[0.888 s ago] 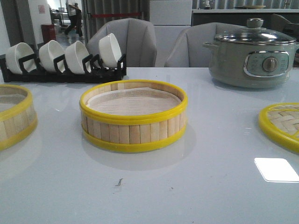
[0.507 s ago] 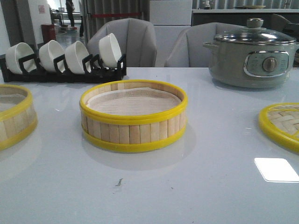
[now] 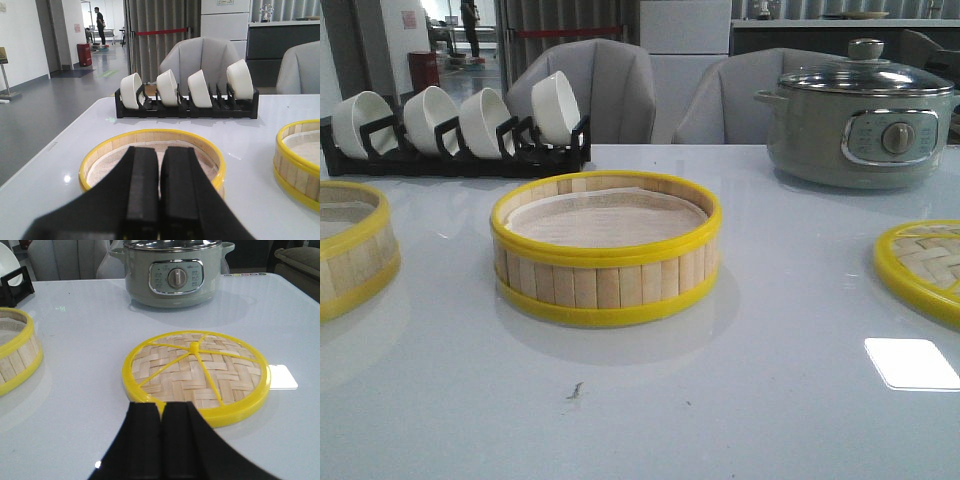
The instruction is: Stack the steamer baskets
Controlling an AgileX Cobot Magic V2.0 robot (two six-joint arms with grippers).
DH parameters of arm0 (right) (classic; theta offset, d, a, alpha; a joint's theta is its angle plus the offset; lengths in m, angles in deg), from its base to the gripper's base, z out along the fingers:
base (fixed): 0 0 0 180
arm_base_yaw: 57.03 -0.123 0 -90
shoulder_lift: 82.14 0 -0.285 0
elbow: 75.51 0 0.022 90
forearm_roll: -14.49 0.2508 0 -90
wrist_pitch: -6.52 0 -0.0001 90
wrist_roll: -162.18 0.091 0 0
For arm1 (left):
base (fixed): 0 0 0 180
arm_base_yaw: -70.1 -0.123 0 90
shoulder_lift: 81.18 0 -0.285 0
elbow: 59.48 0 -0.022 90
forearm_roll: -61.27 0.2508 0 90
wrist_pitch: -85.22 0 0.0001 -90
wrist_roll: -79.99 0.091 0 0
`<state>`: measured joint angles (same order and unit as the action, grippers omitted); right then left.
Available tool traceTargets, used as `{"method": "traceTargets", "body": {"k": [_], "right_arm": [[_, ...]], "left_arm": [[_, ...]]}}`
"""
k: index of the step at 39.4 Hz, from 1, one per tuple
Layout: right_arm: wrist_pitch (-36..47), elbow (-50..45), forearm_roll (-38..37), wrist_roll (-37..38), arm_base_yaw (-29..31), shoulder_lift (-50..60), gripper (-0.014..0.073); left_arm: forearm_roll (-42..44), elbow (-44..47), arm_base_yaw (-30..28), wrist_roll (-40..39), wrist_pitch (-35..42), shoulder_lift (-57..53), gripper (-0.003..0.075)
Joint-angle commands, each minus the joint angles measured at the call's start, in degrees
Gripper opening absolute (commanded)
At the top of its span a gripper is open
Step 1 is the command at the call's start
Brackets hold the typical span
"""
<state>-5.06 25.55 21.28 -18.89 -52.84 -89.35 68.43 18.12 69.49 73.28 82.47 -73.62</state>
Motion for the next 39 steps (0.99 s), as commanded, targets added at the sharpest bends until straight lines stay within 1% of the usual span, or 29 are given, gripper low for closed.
{"method": "traceTargets", "body": {"k": [1,34,39], "right_arm": [[4.59,0.85,-0.44,-0.20,-0.08,1.19,0.0076],[4.64,0.85,-0.44,-0.20,-0.08,1.19,0.0076],[4.64,0.85,-0.44,-0.20,-0.08,1.19,0.0076]], "left_arm": [[-0.04,0.09,0.01,-0.32,4.32,-0.86,0.0097],[-0.04,-0.03,0.11,-0.32,4.32,-0.52,0.0097],[-4.25,-3.90,0.11,-0.32,2.75,4.14,0.0097]]}}
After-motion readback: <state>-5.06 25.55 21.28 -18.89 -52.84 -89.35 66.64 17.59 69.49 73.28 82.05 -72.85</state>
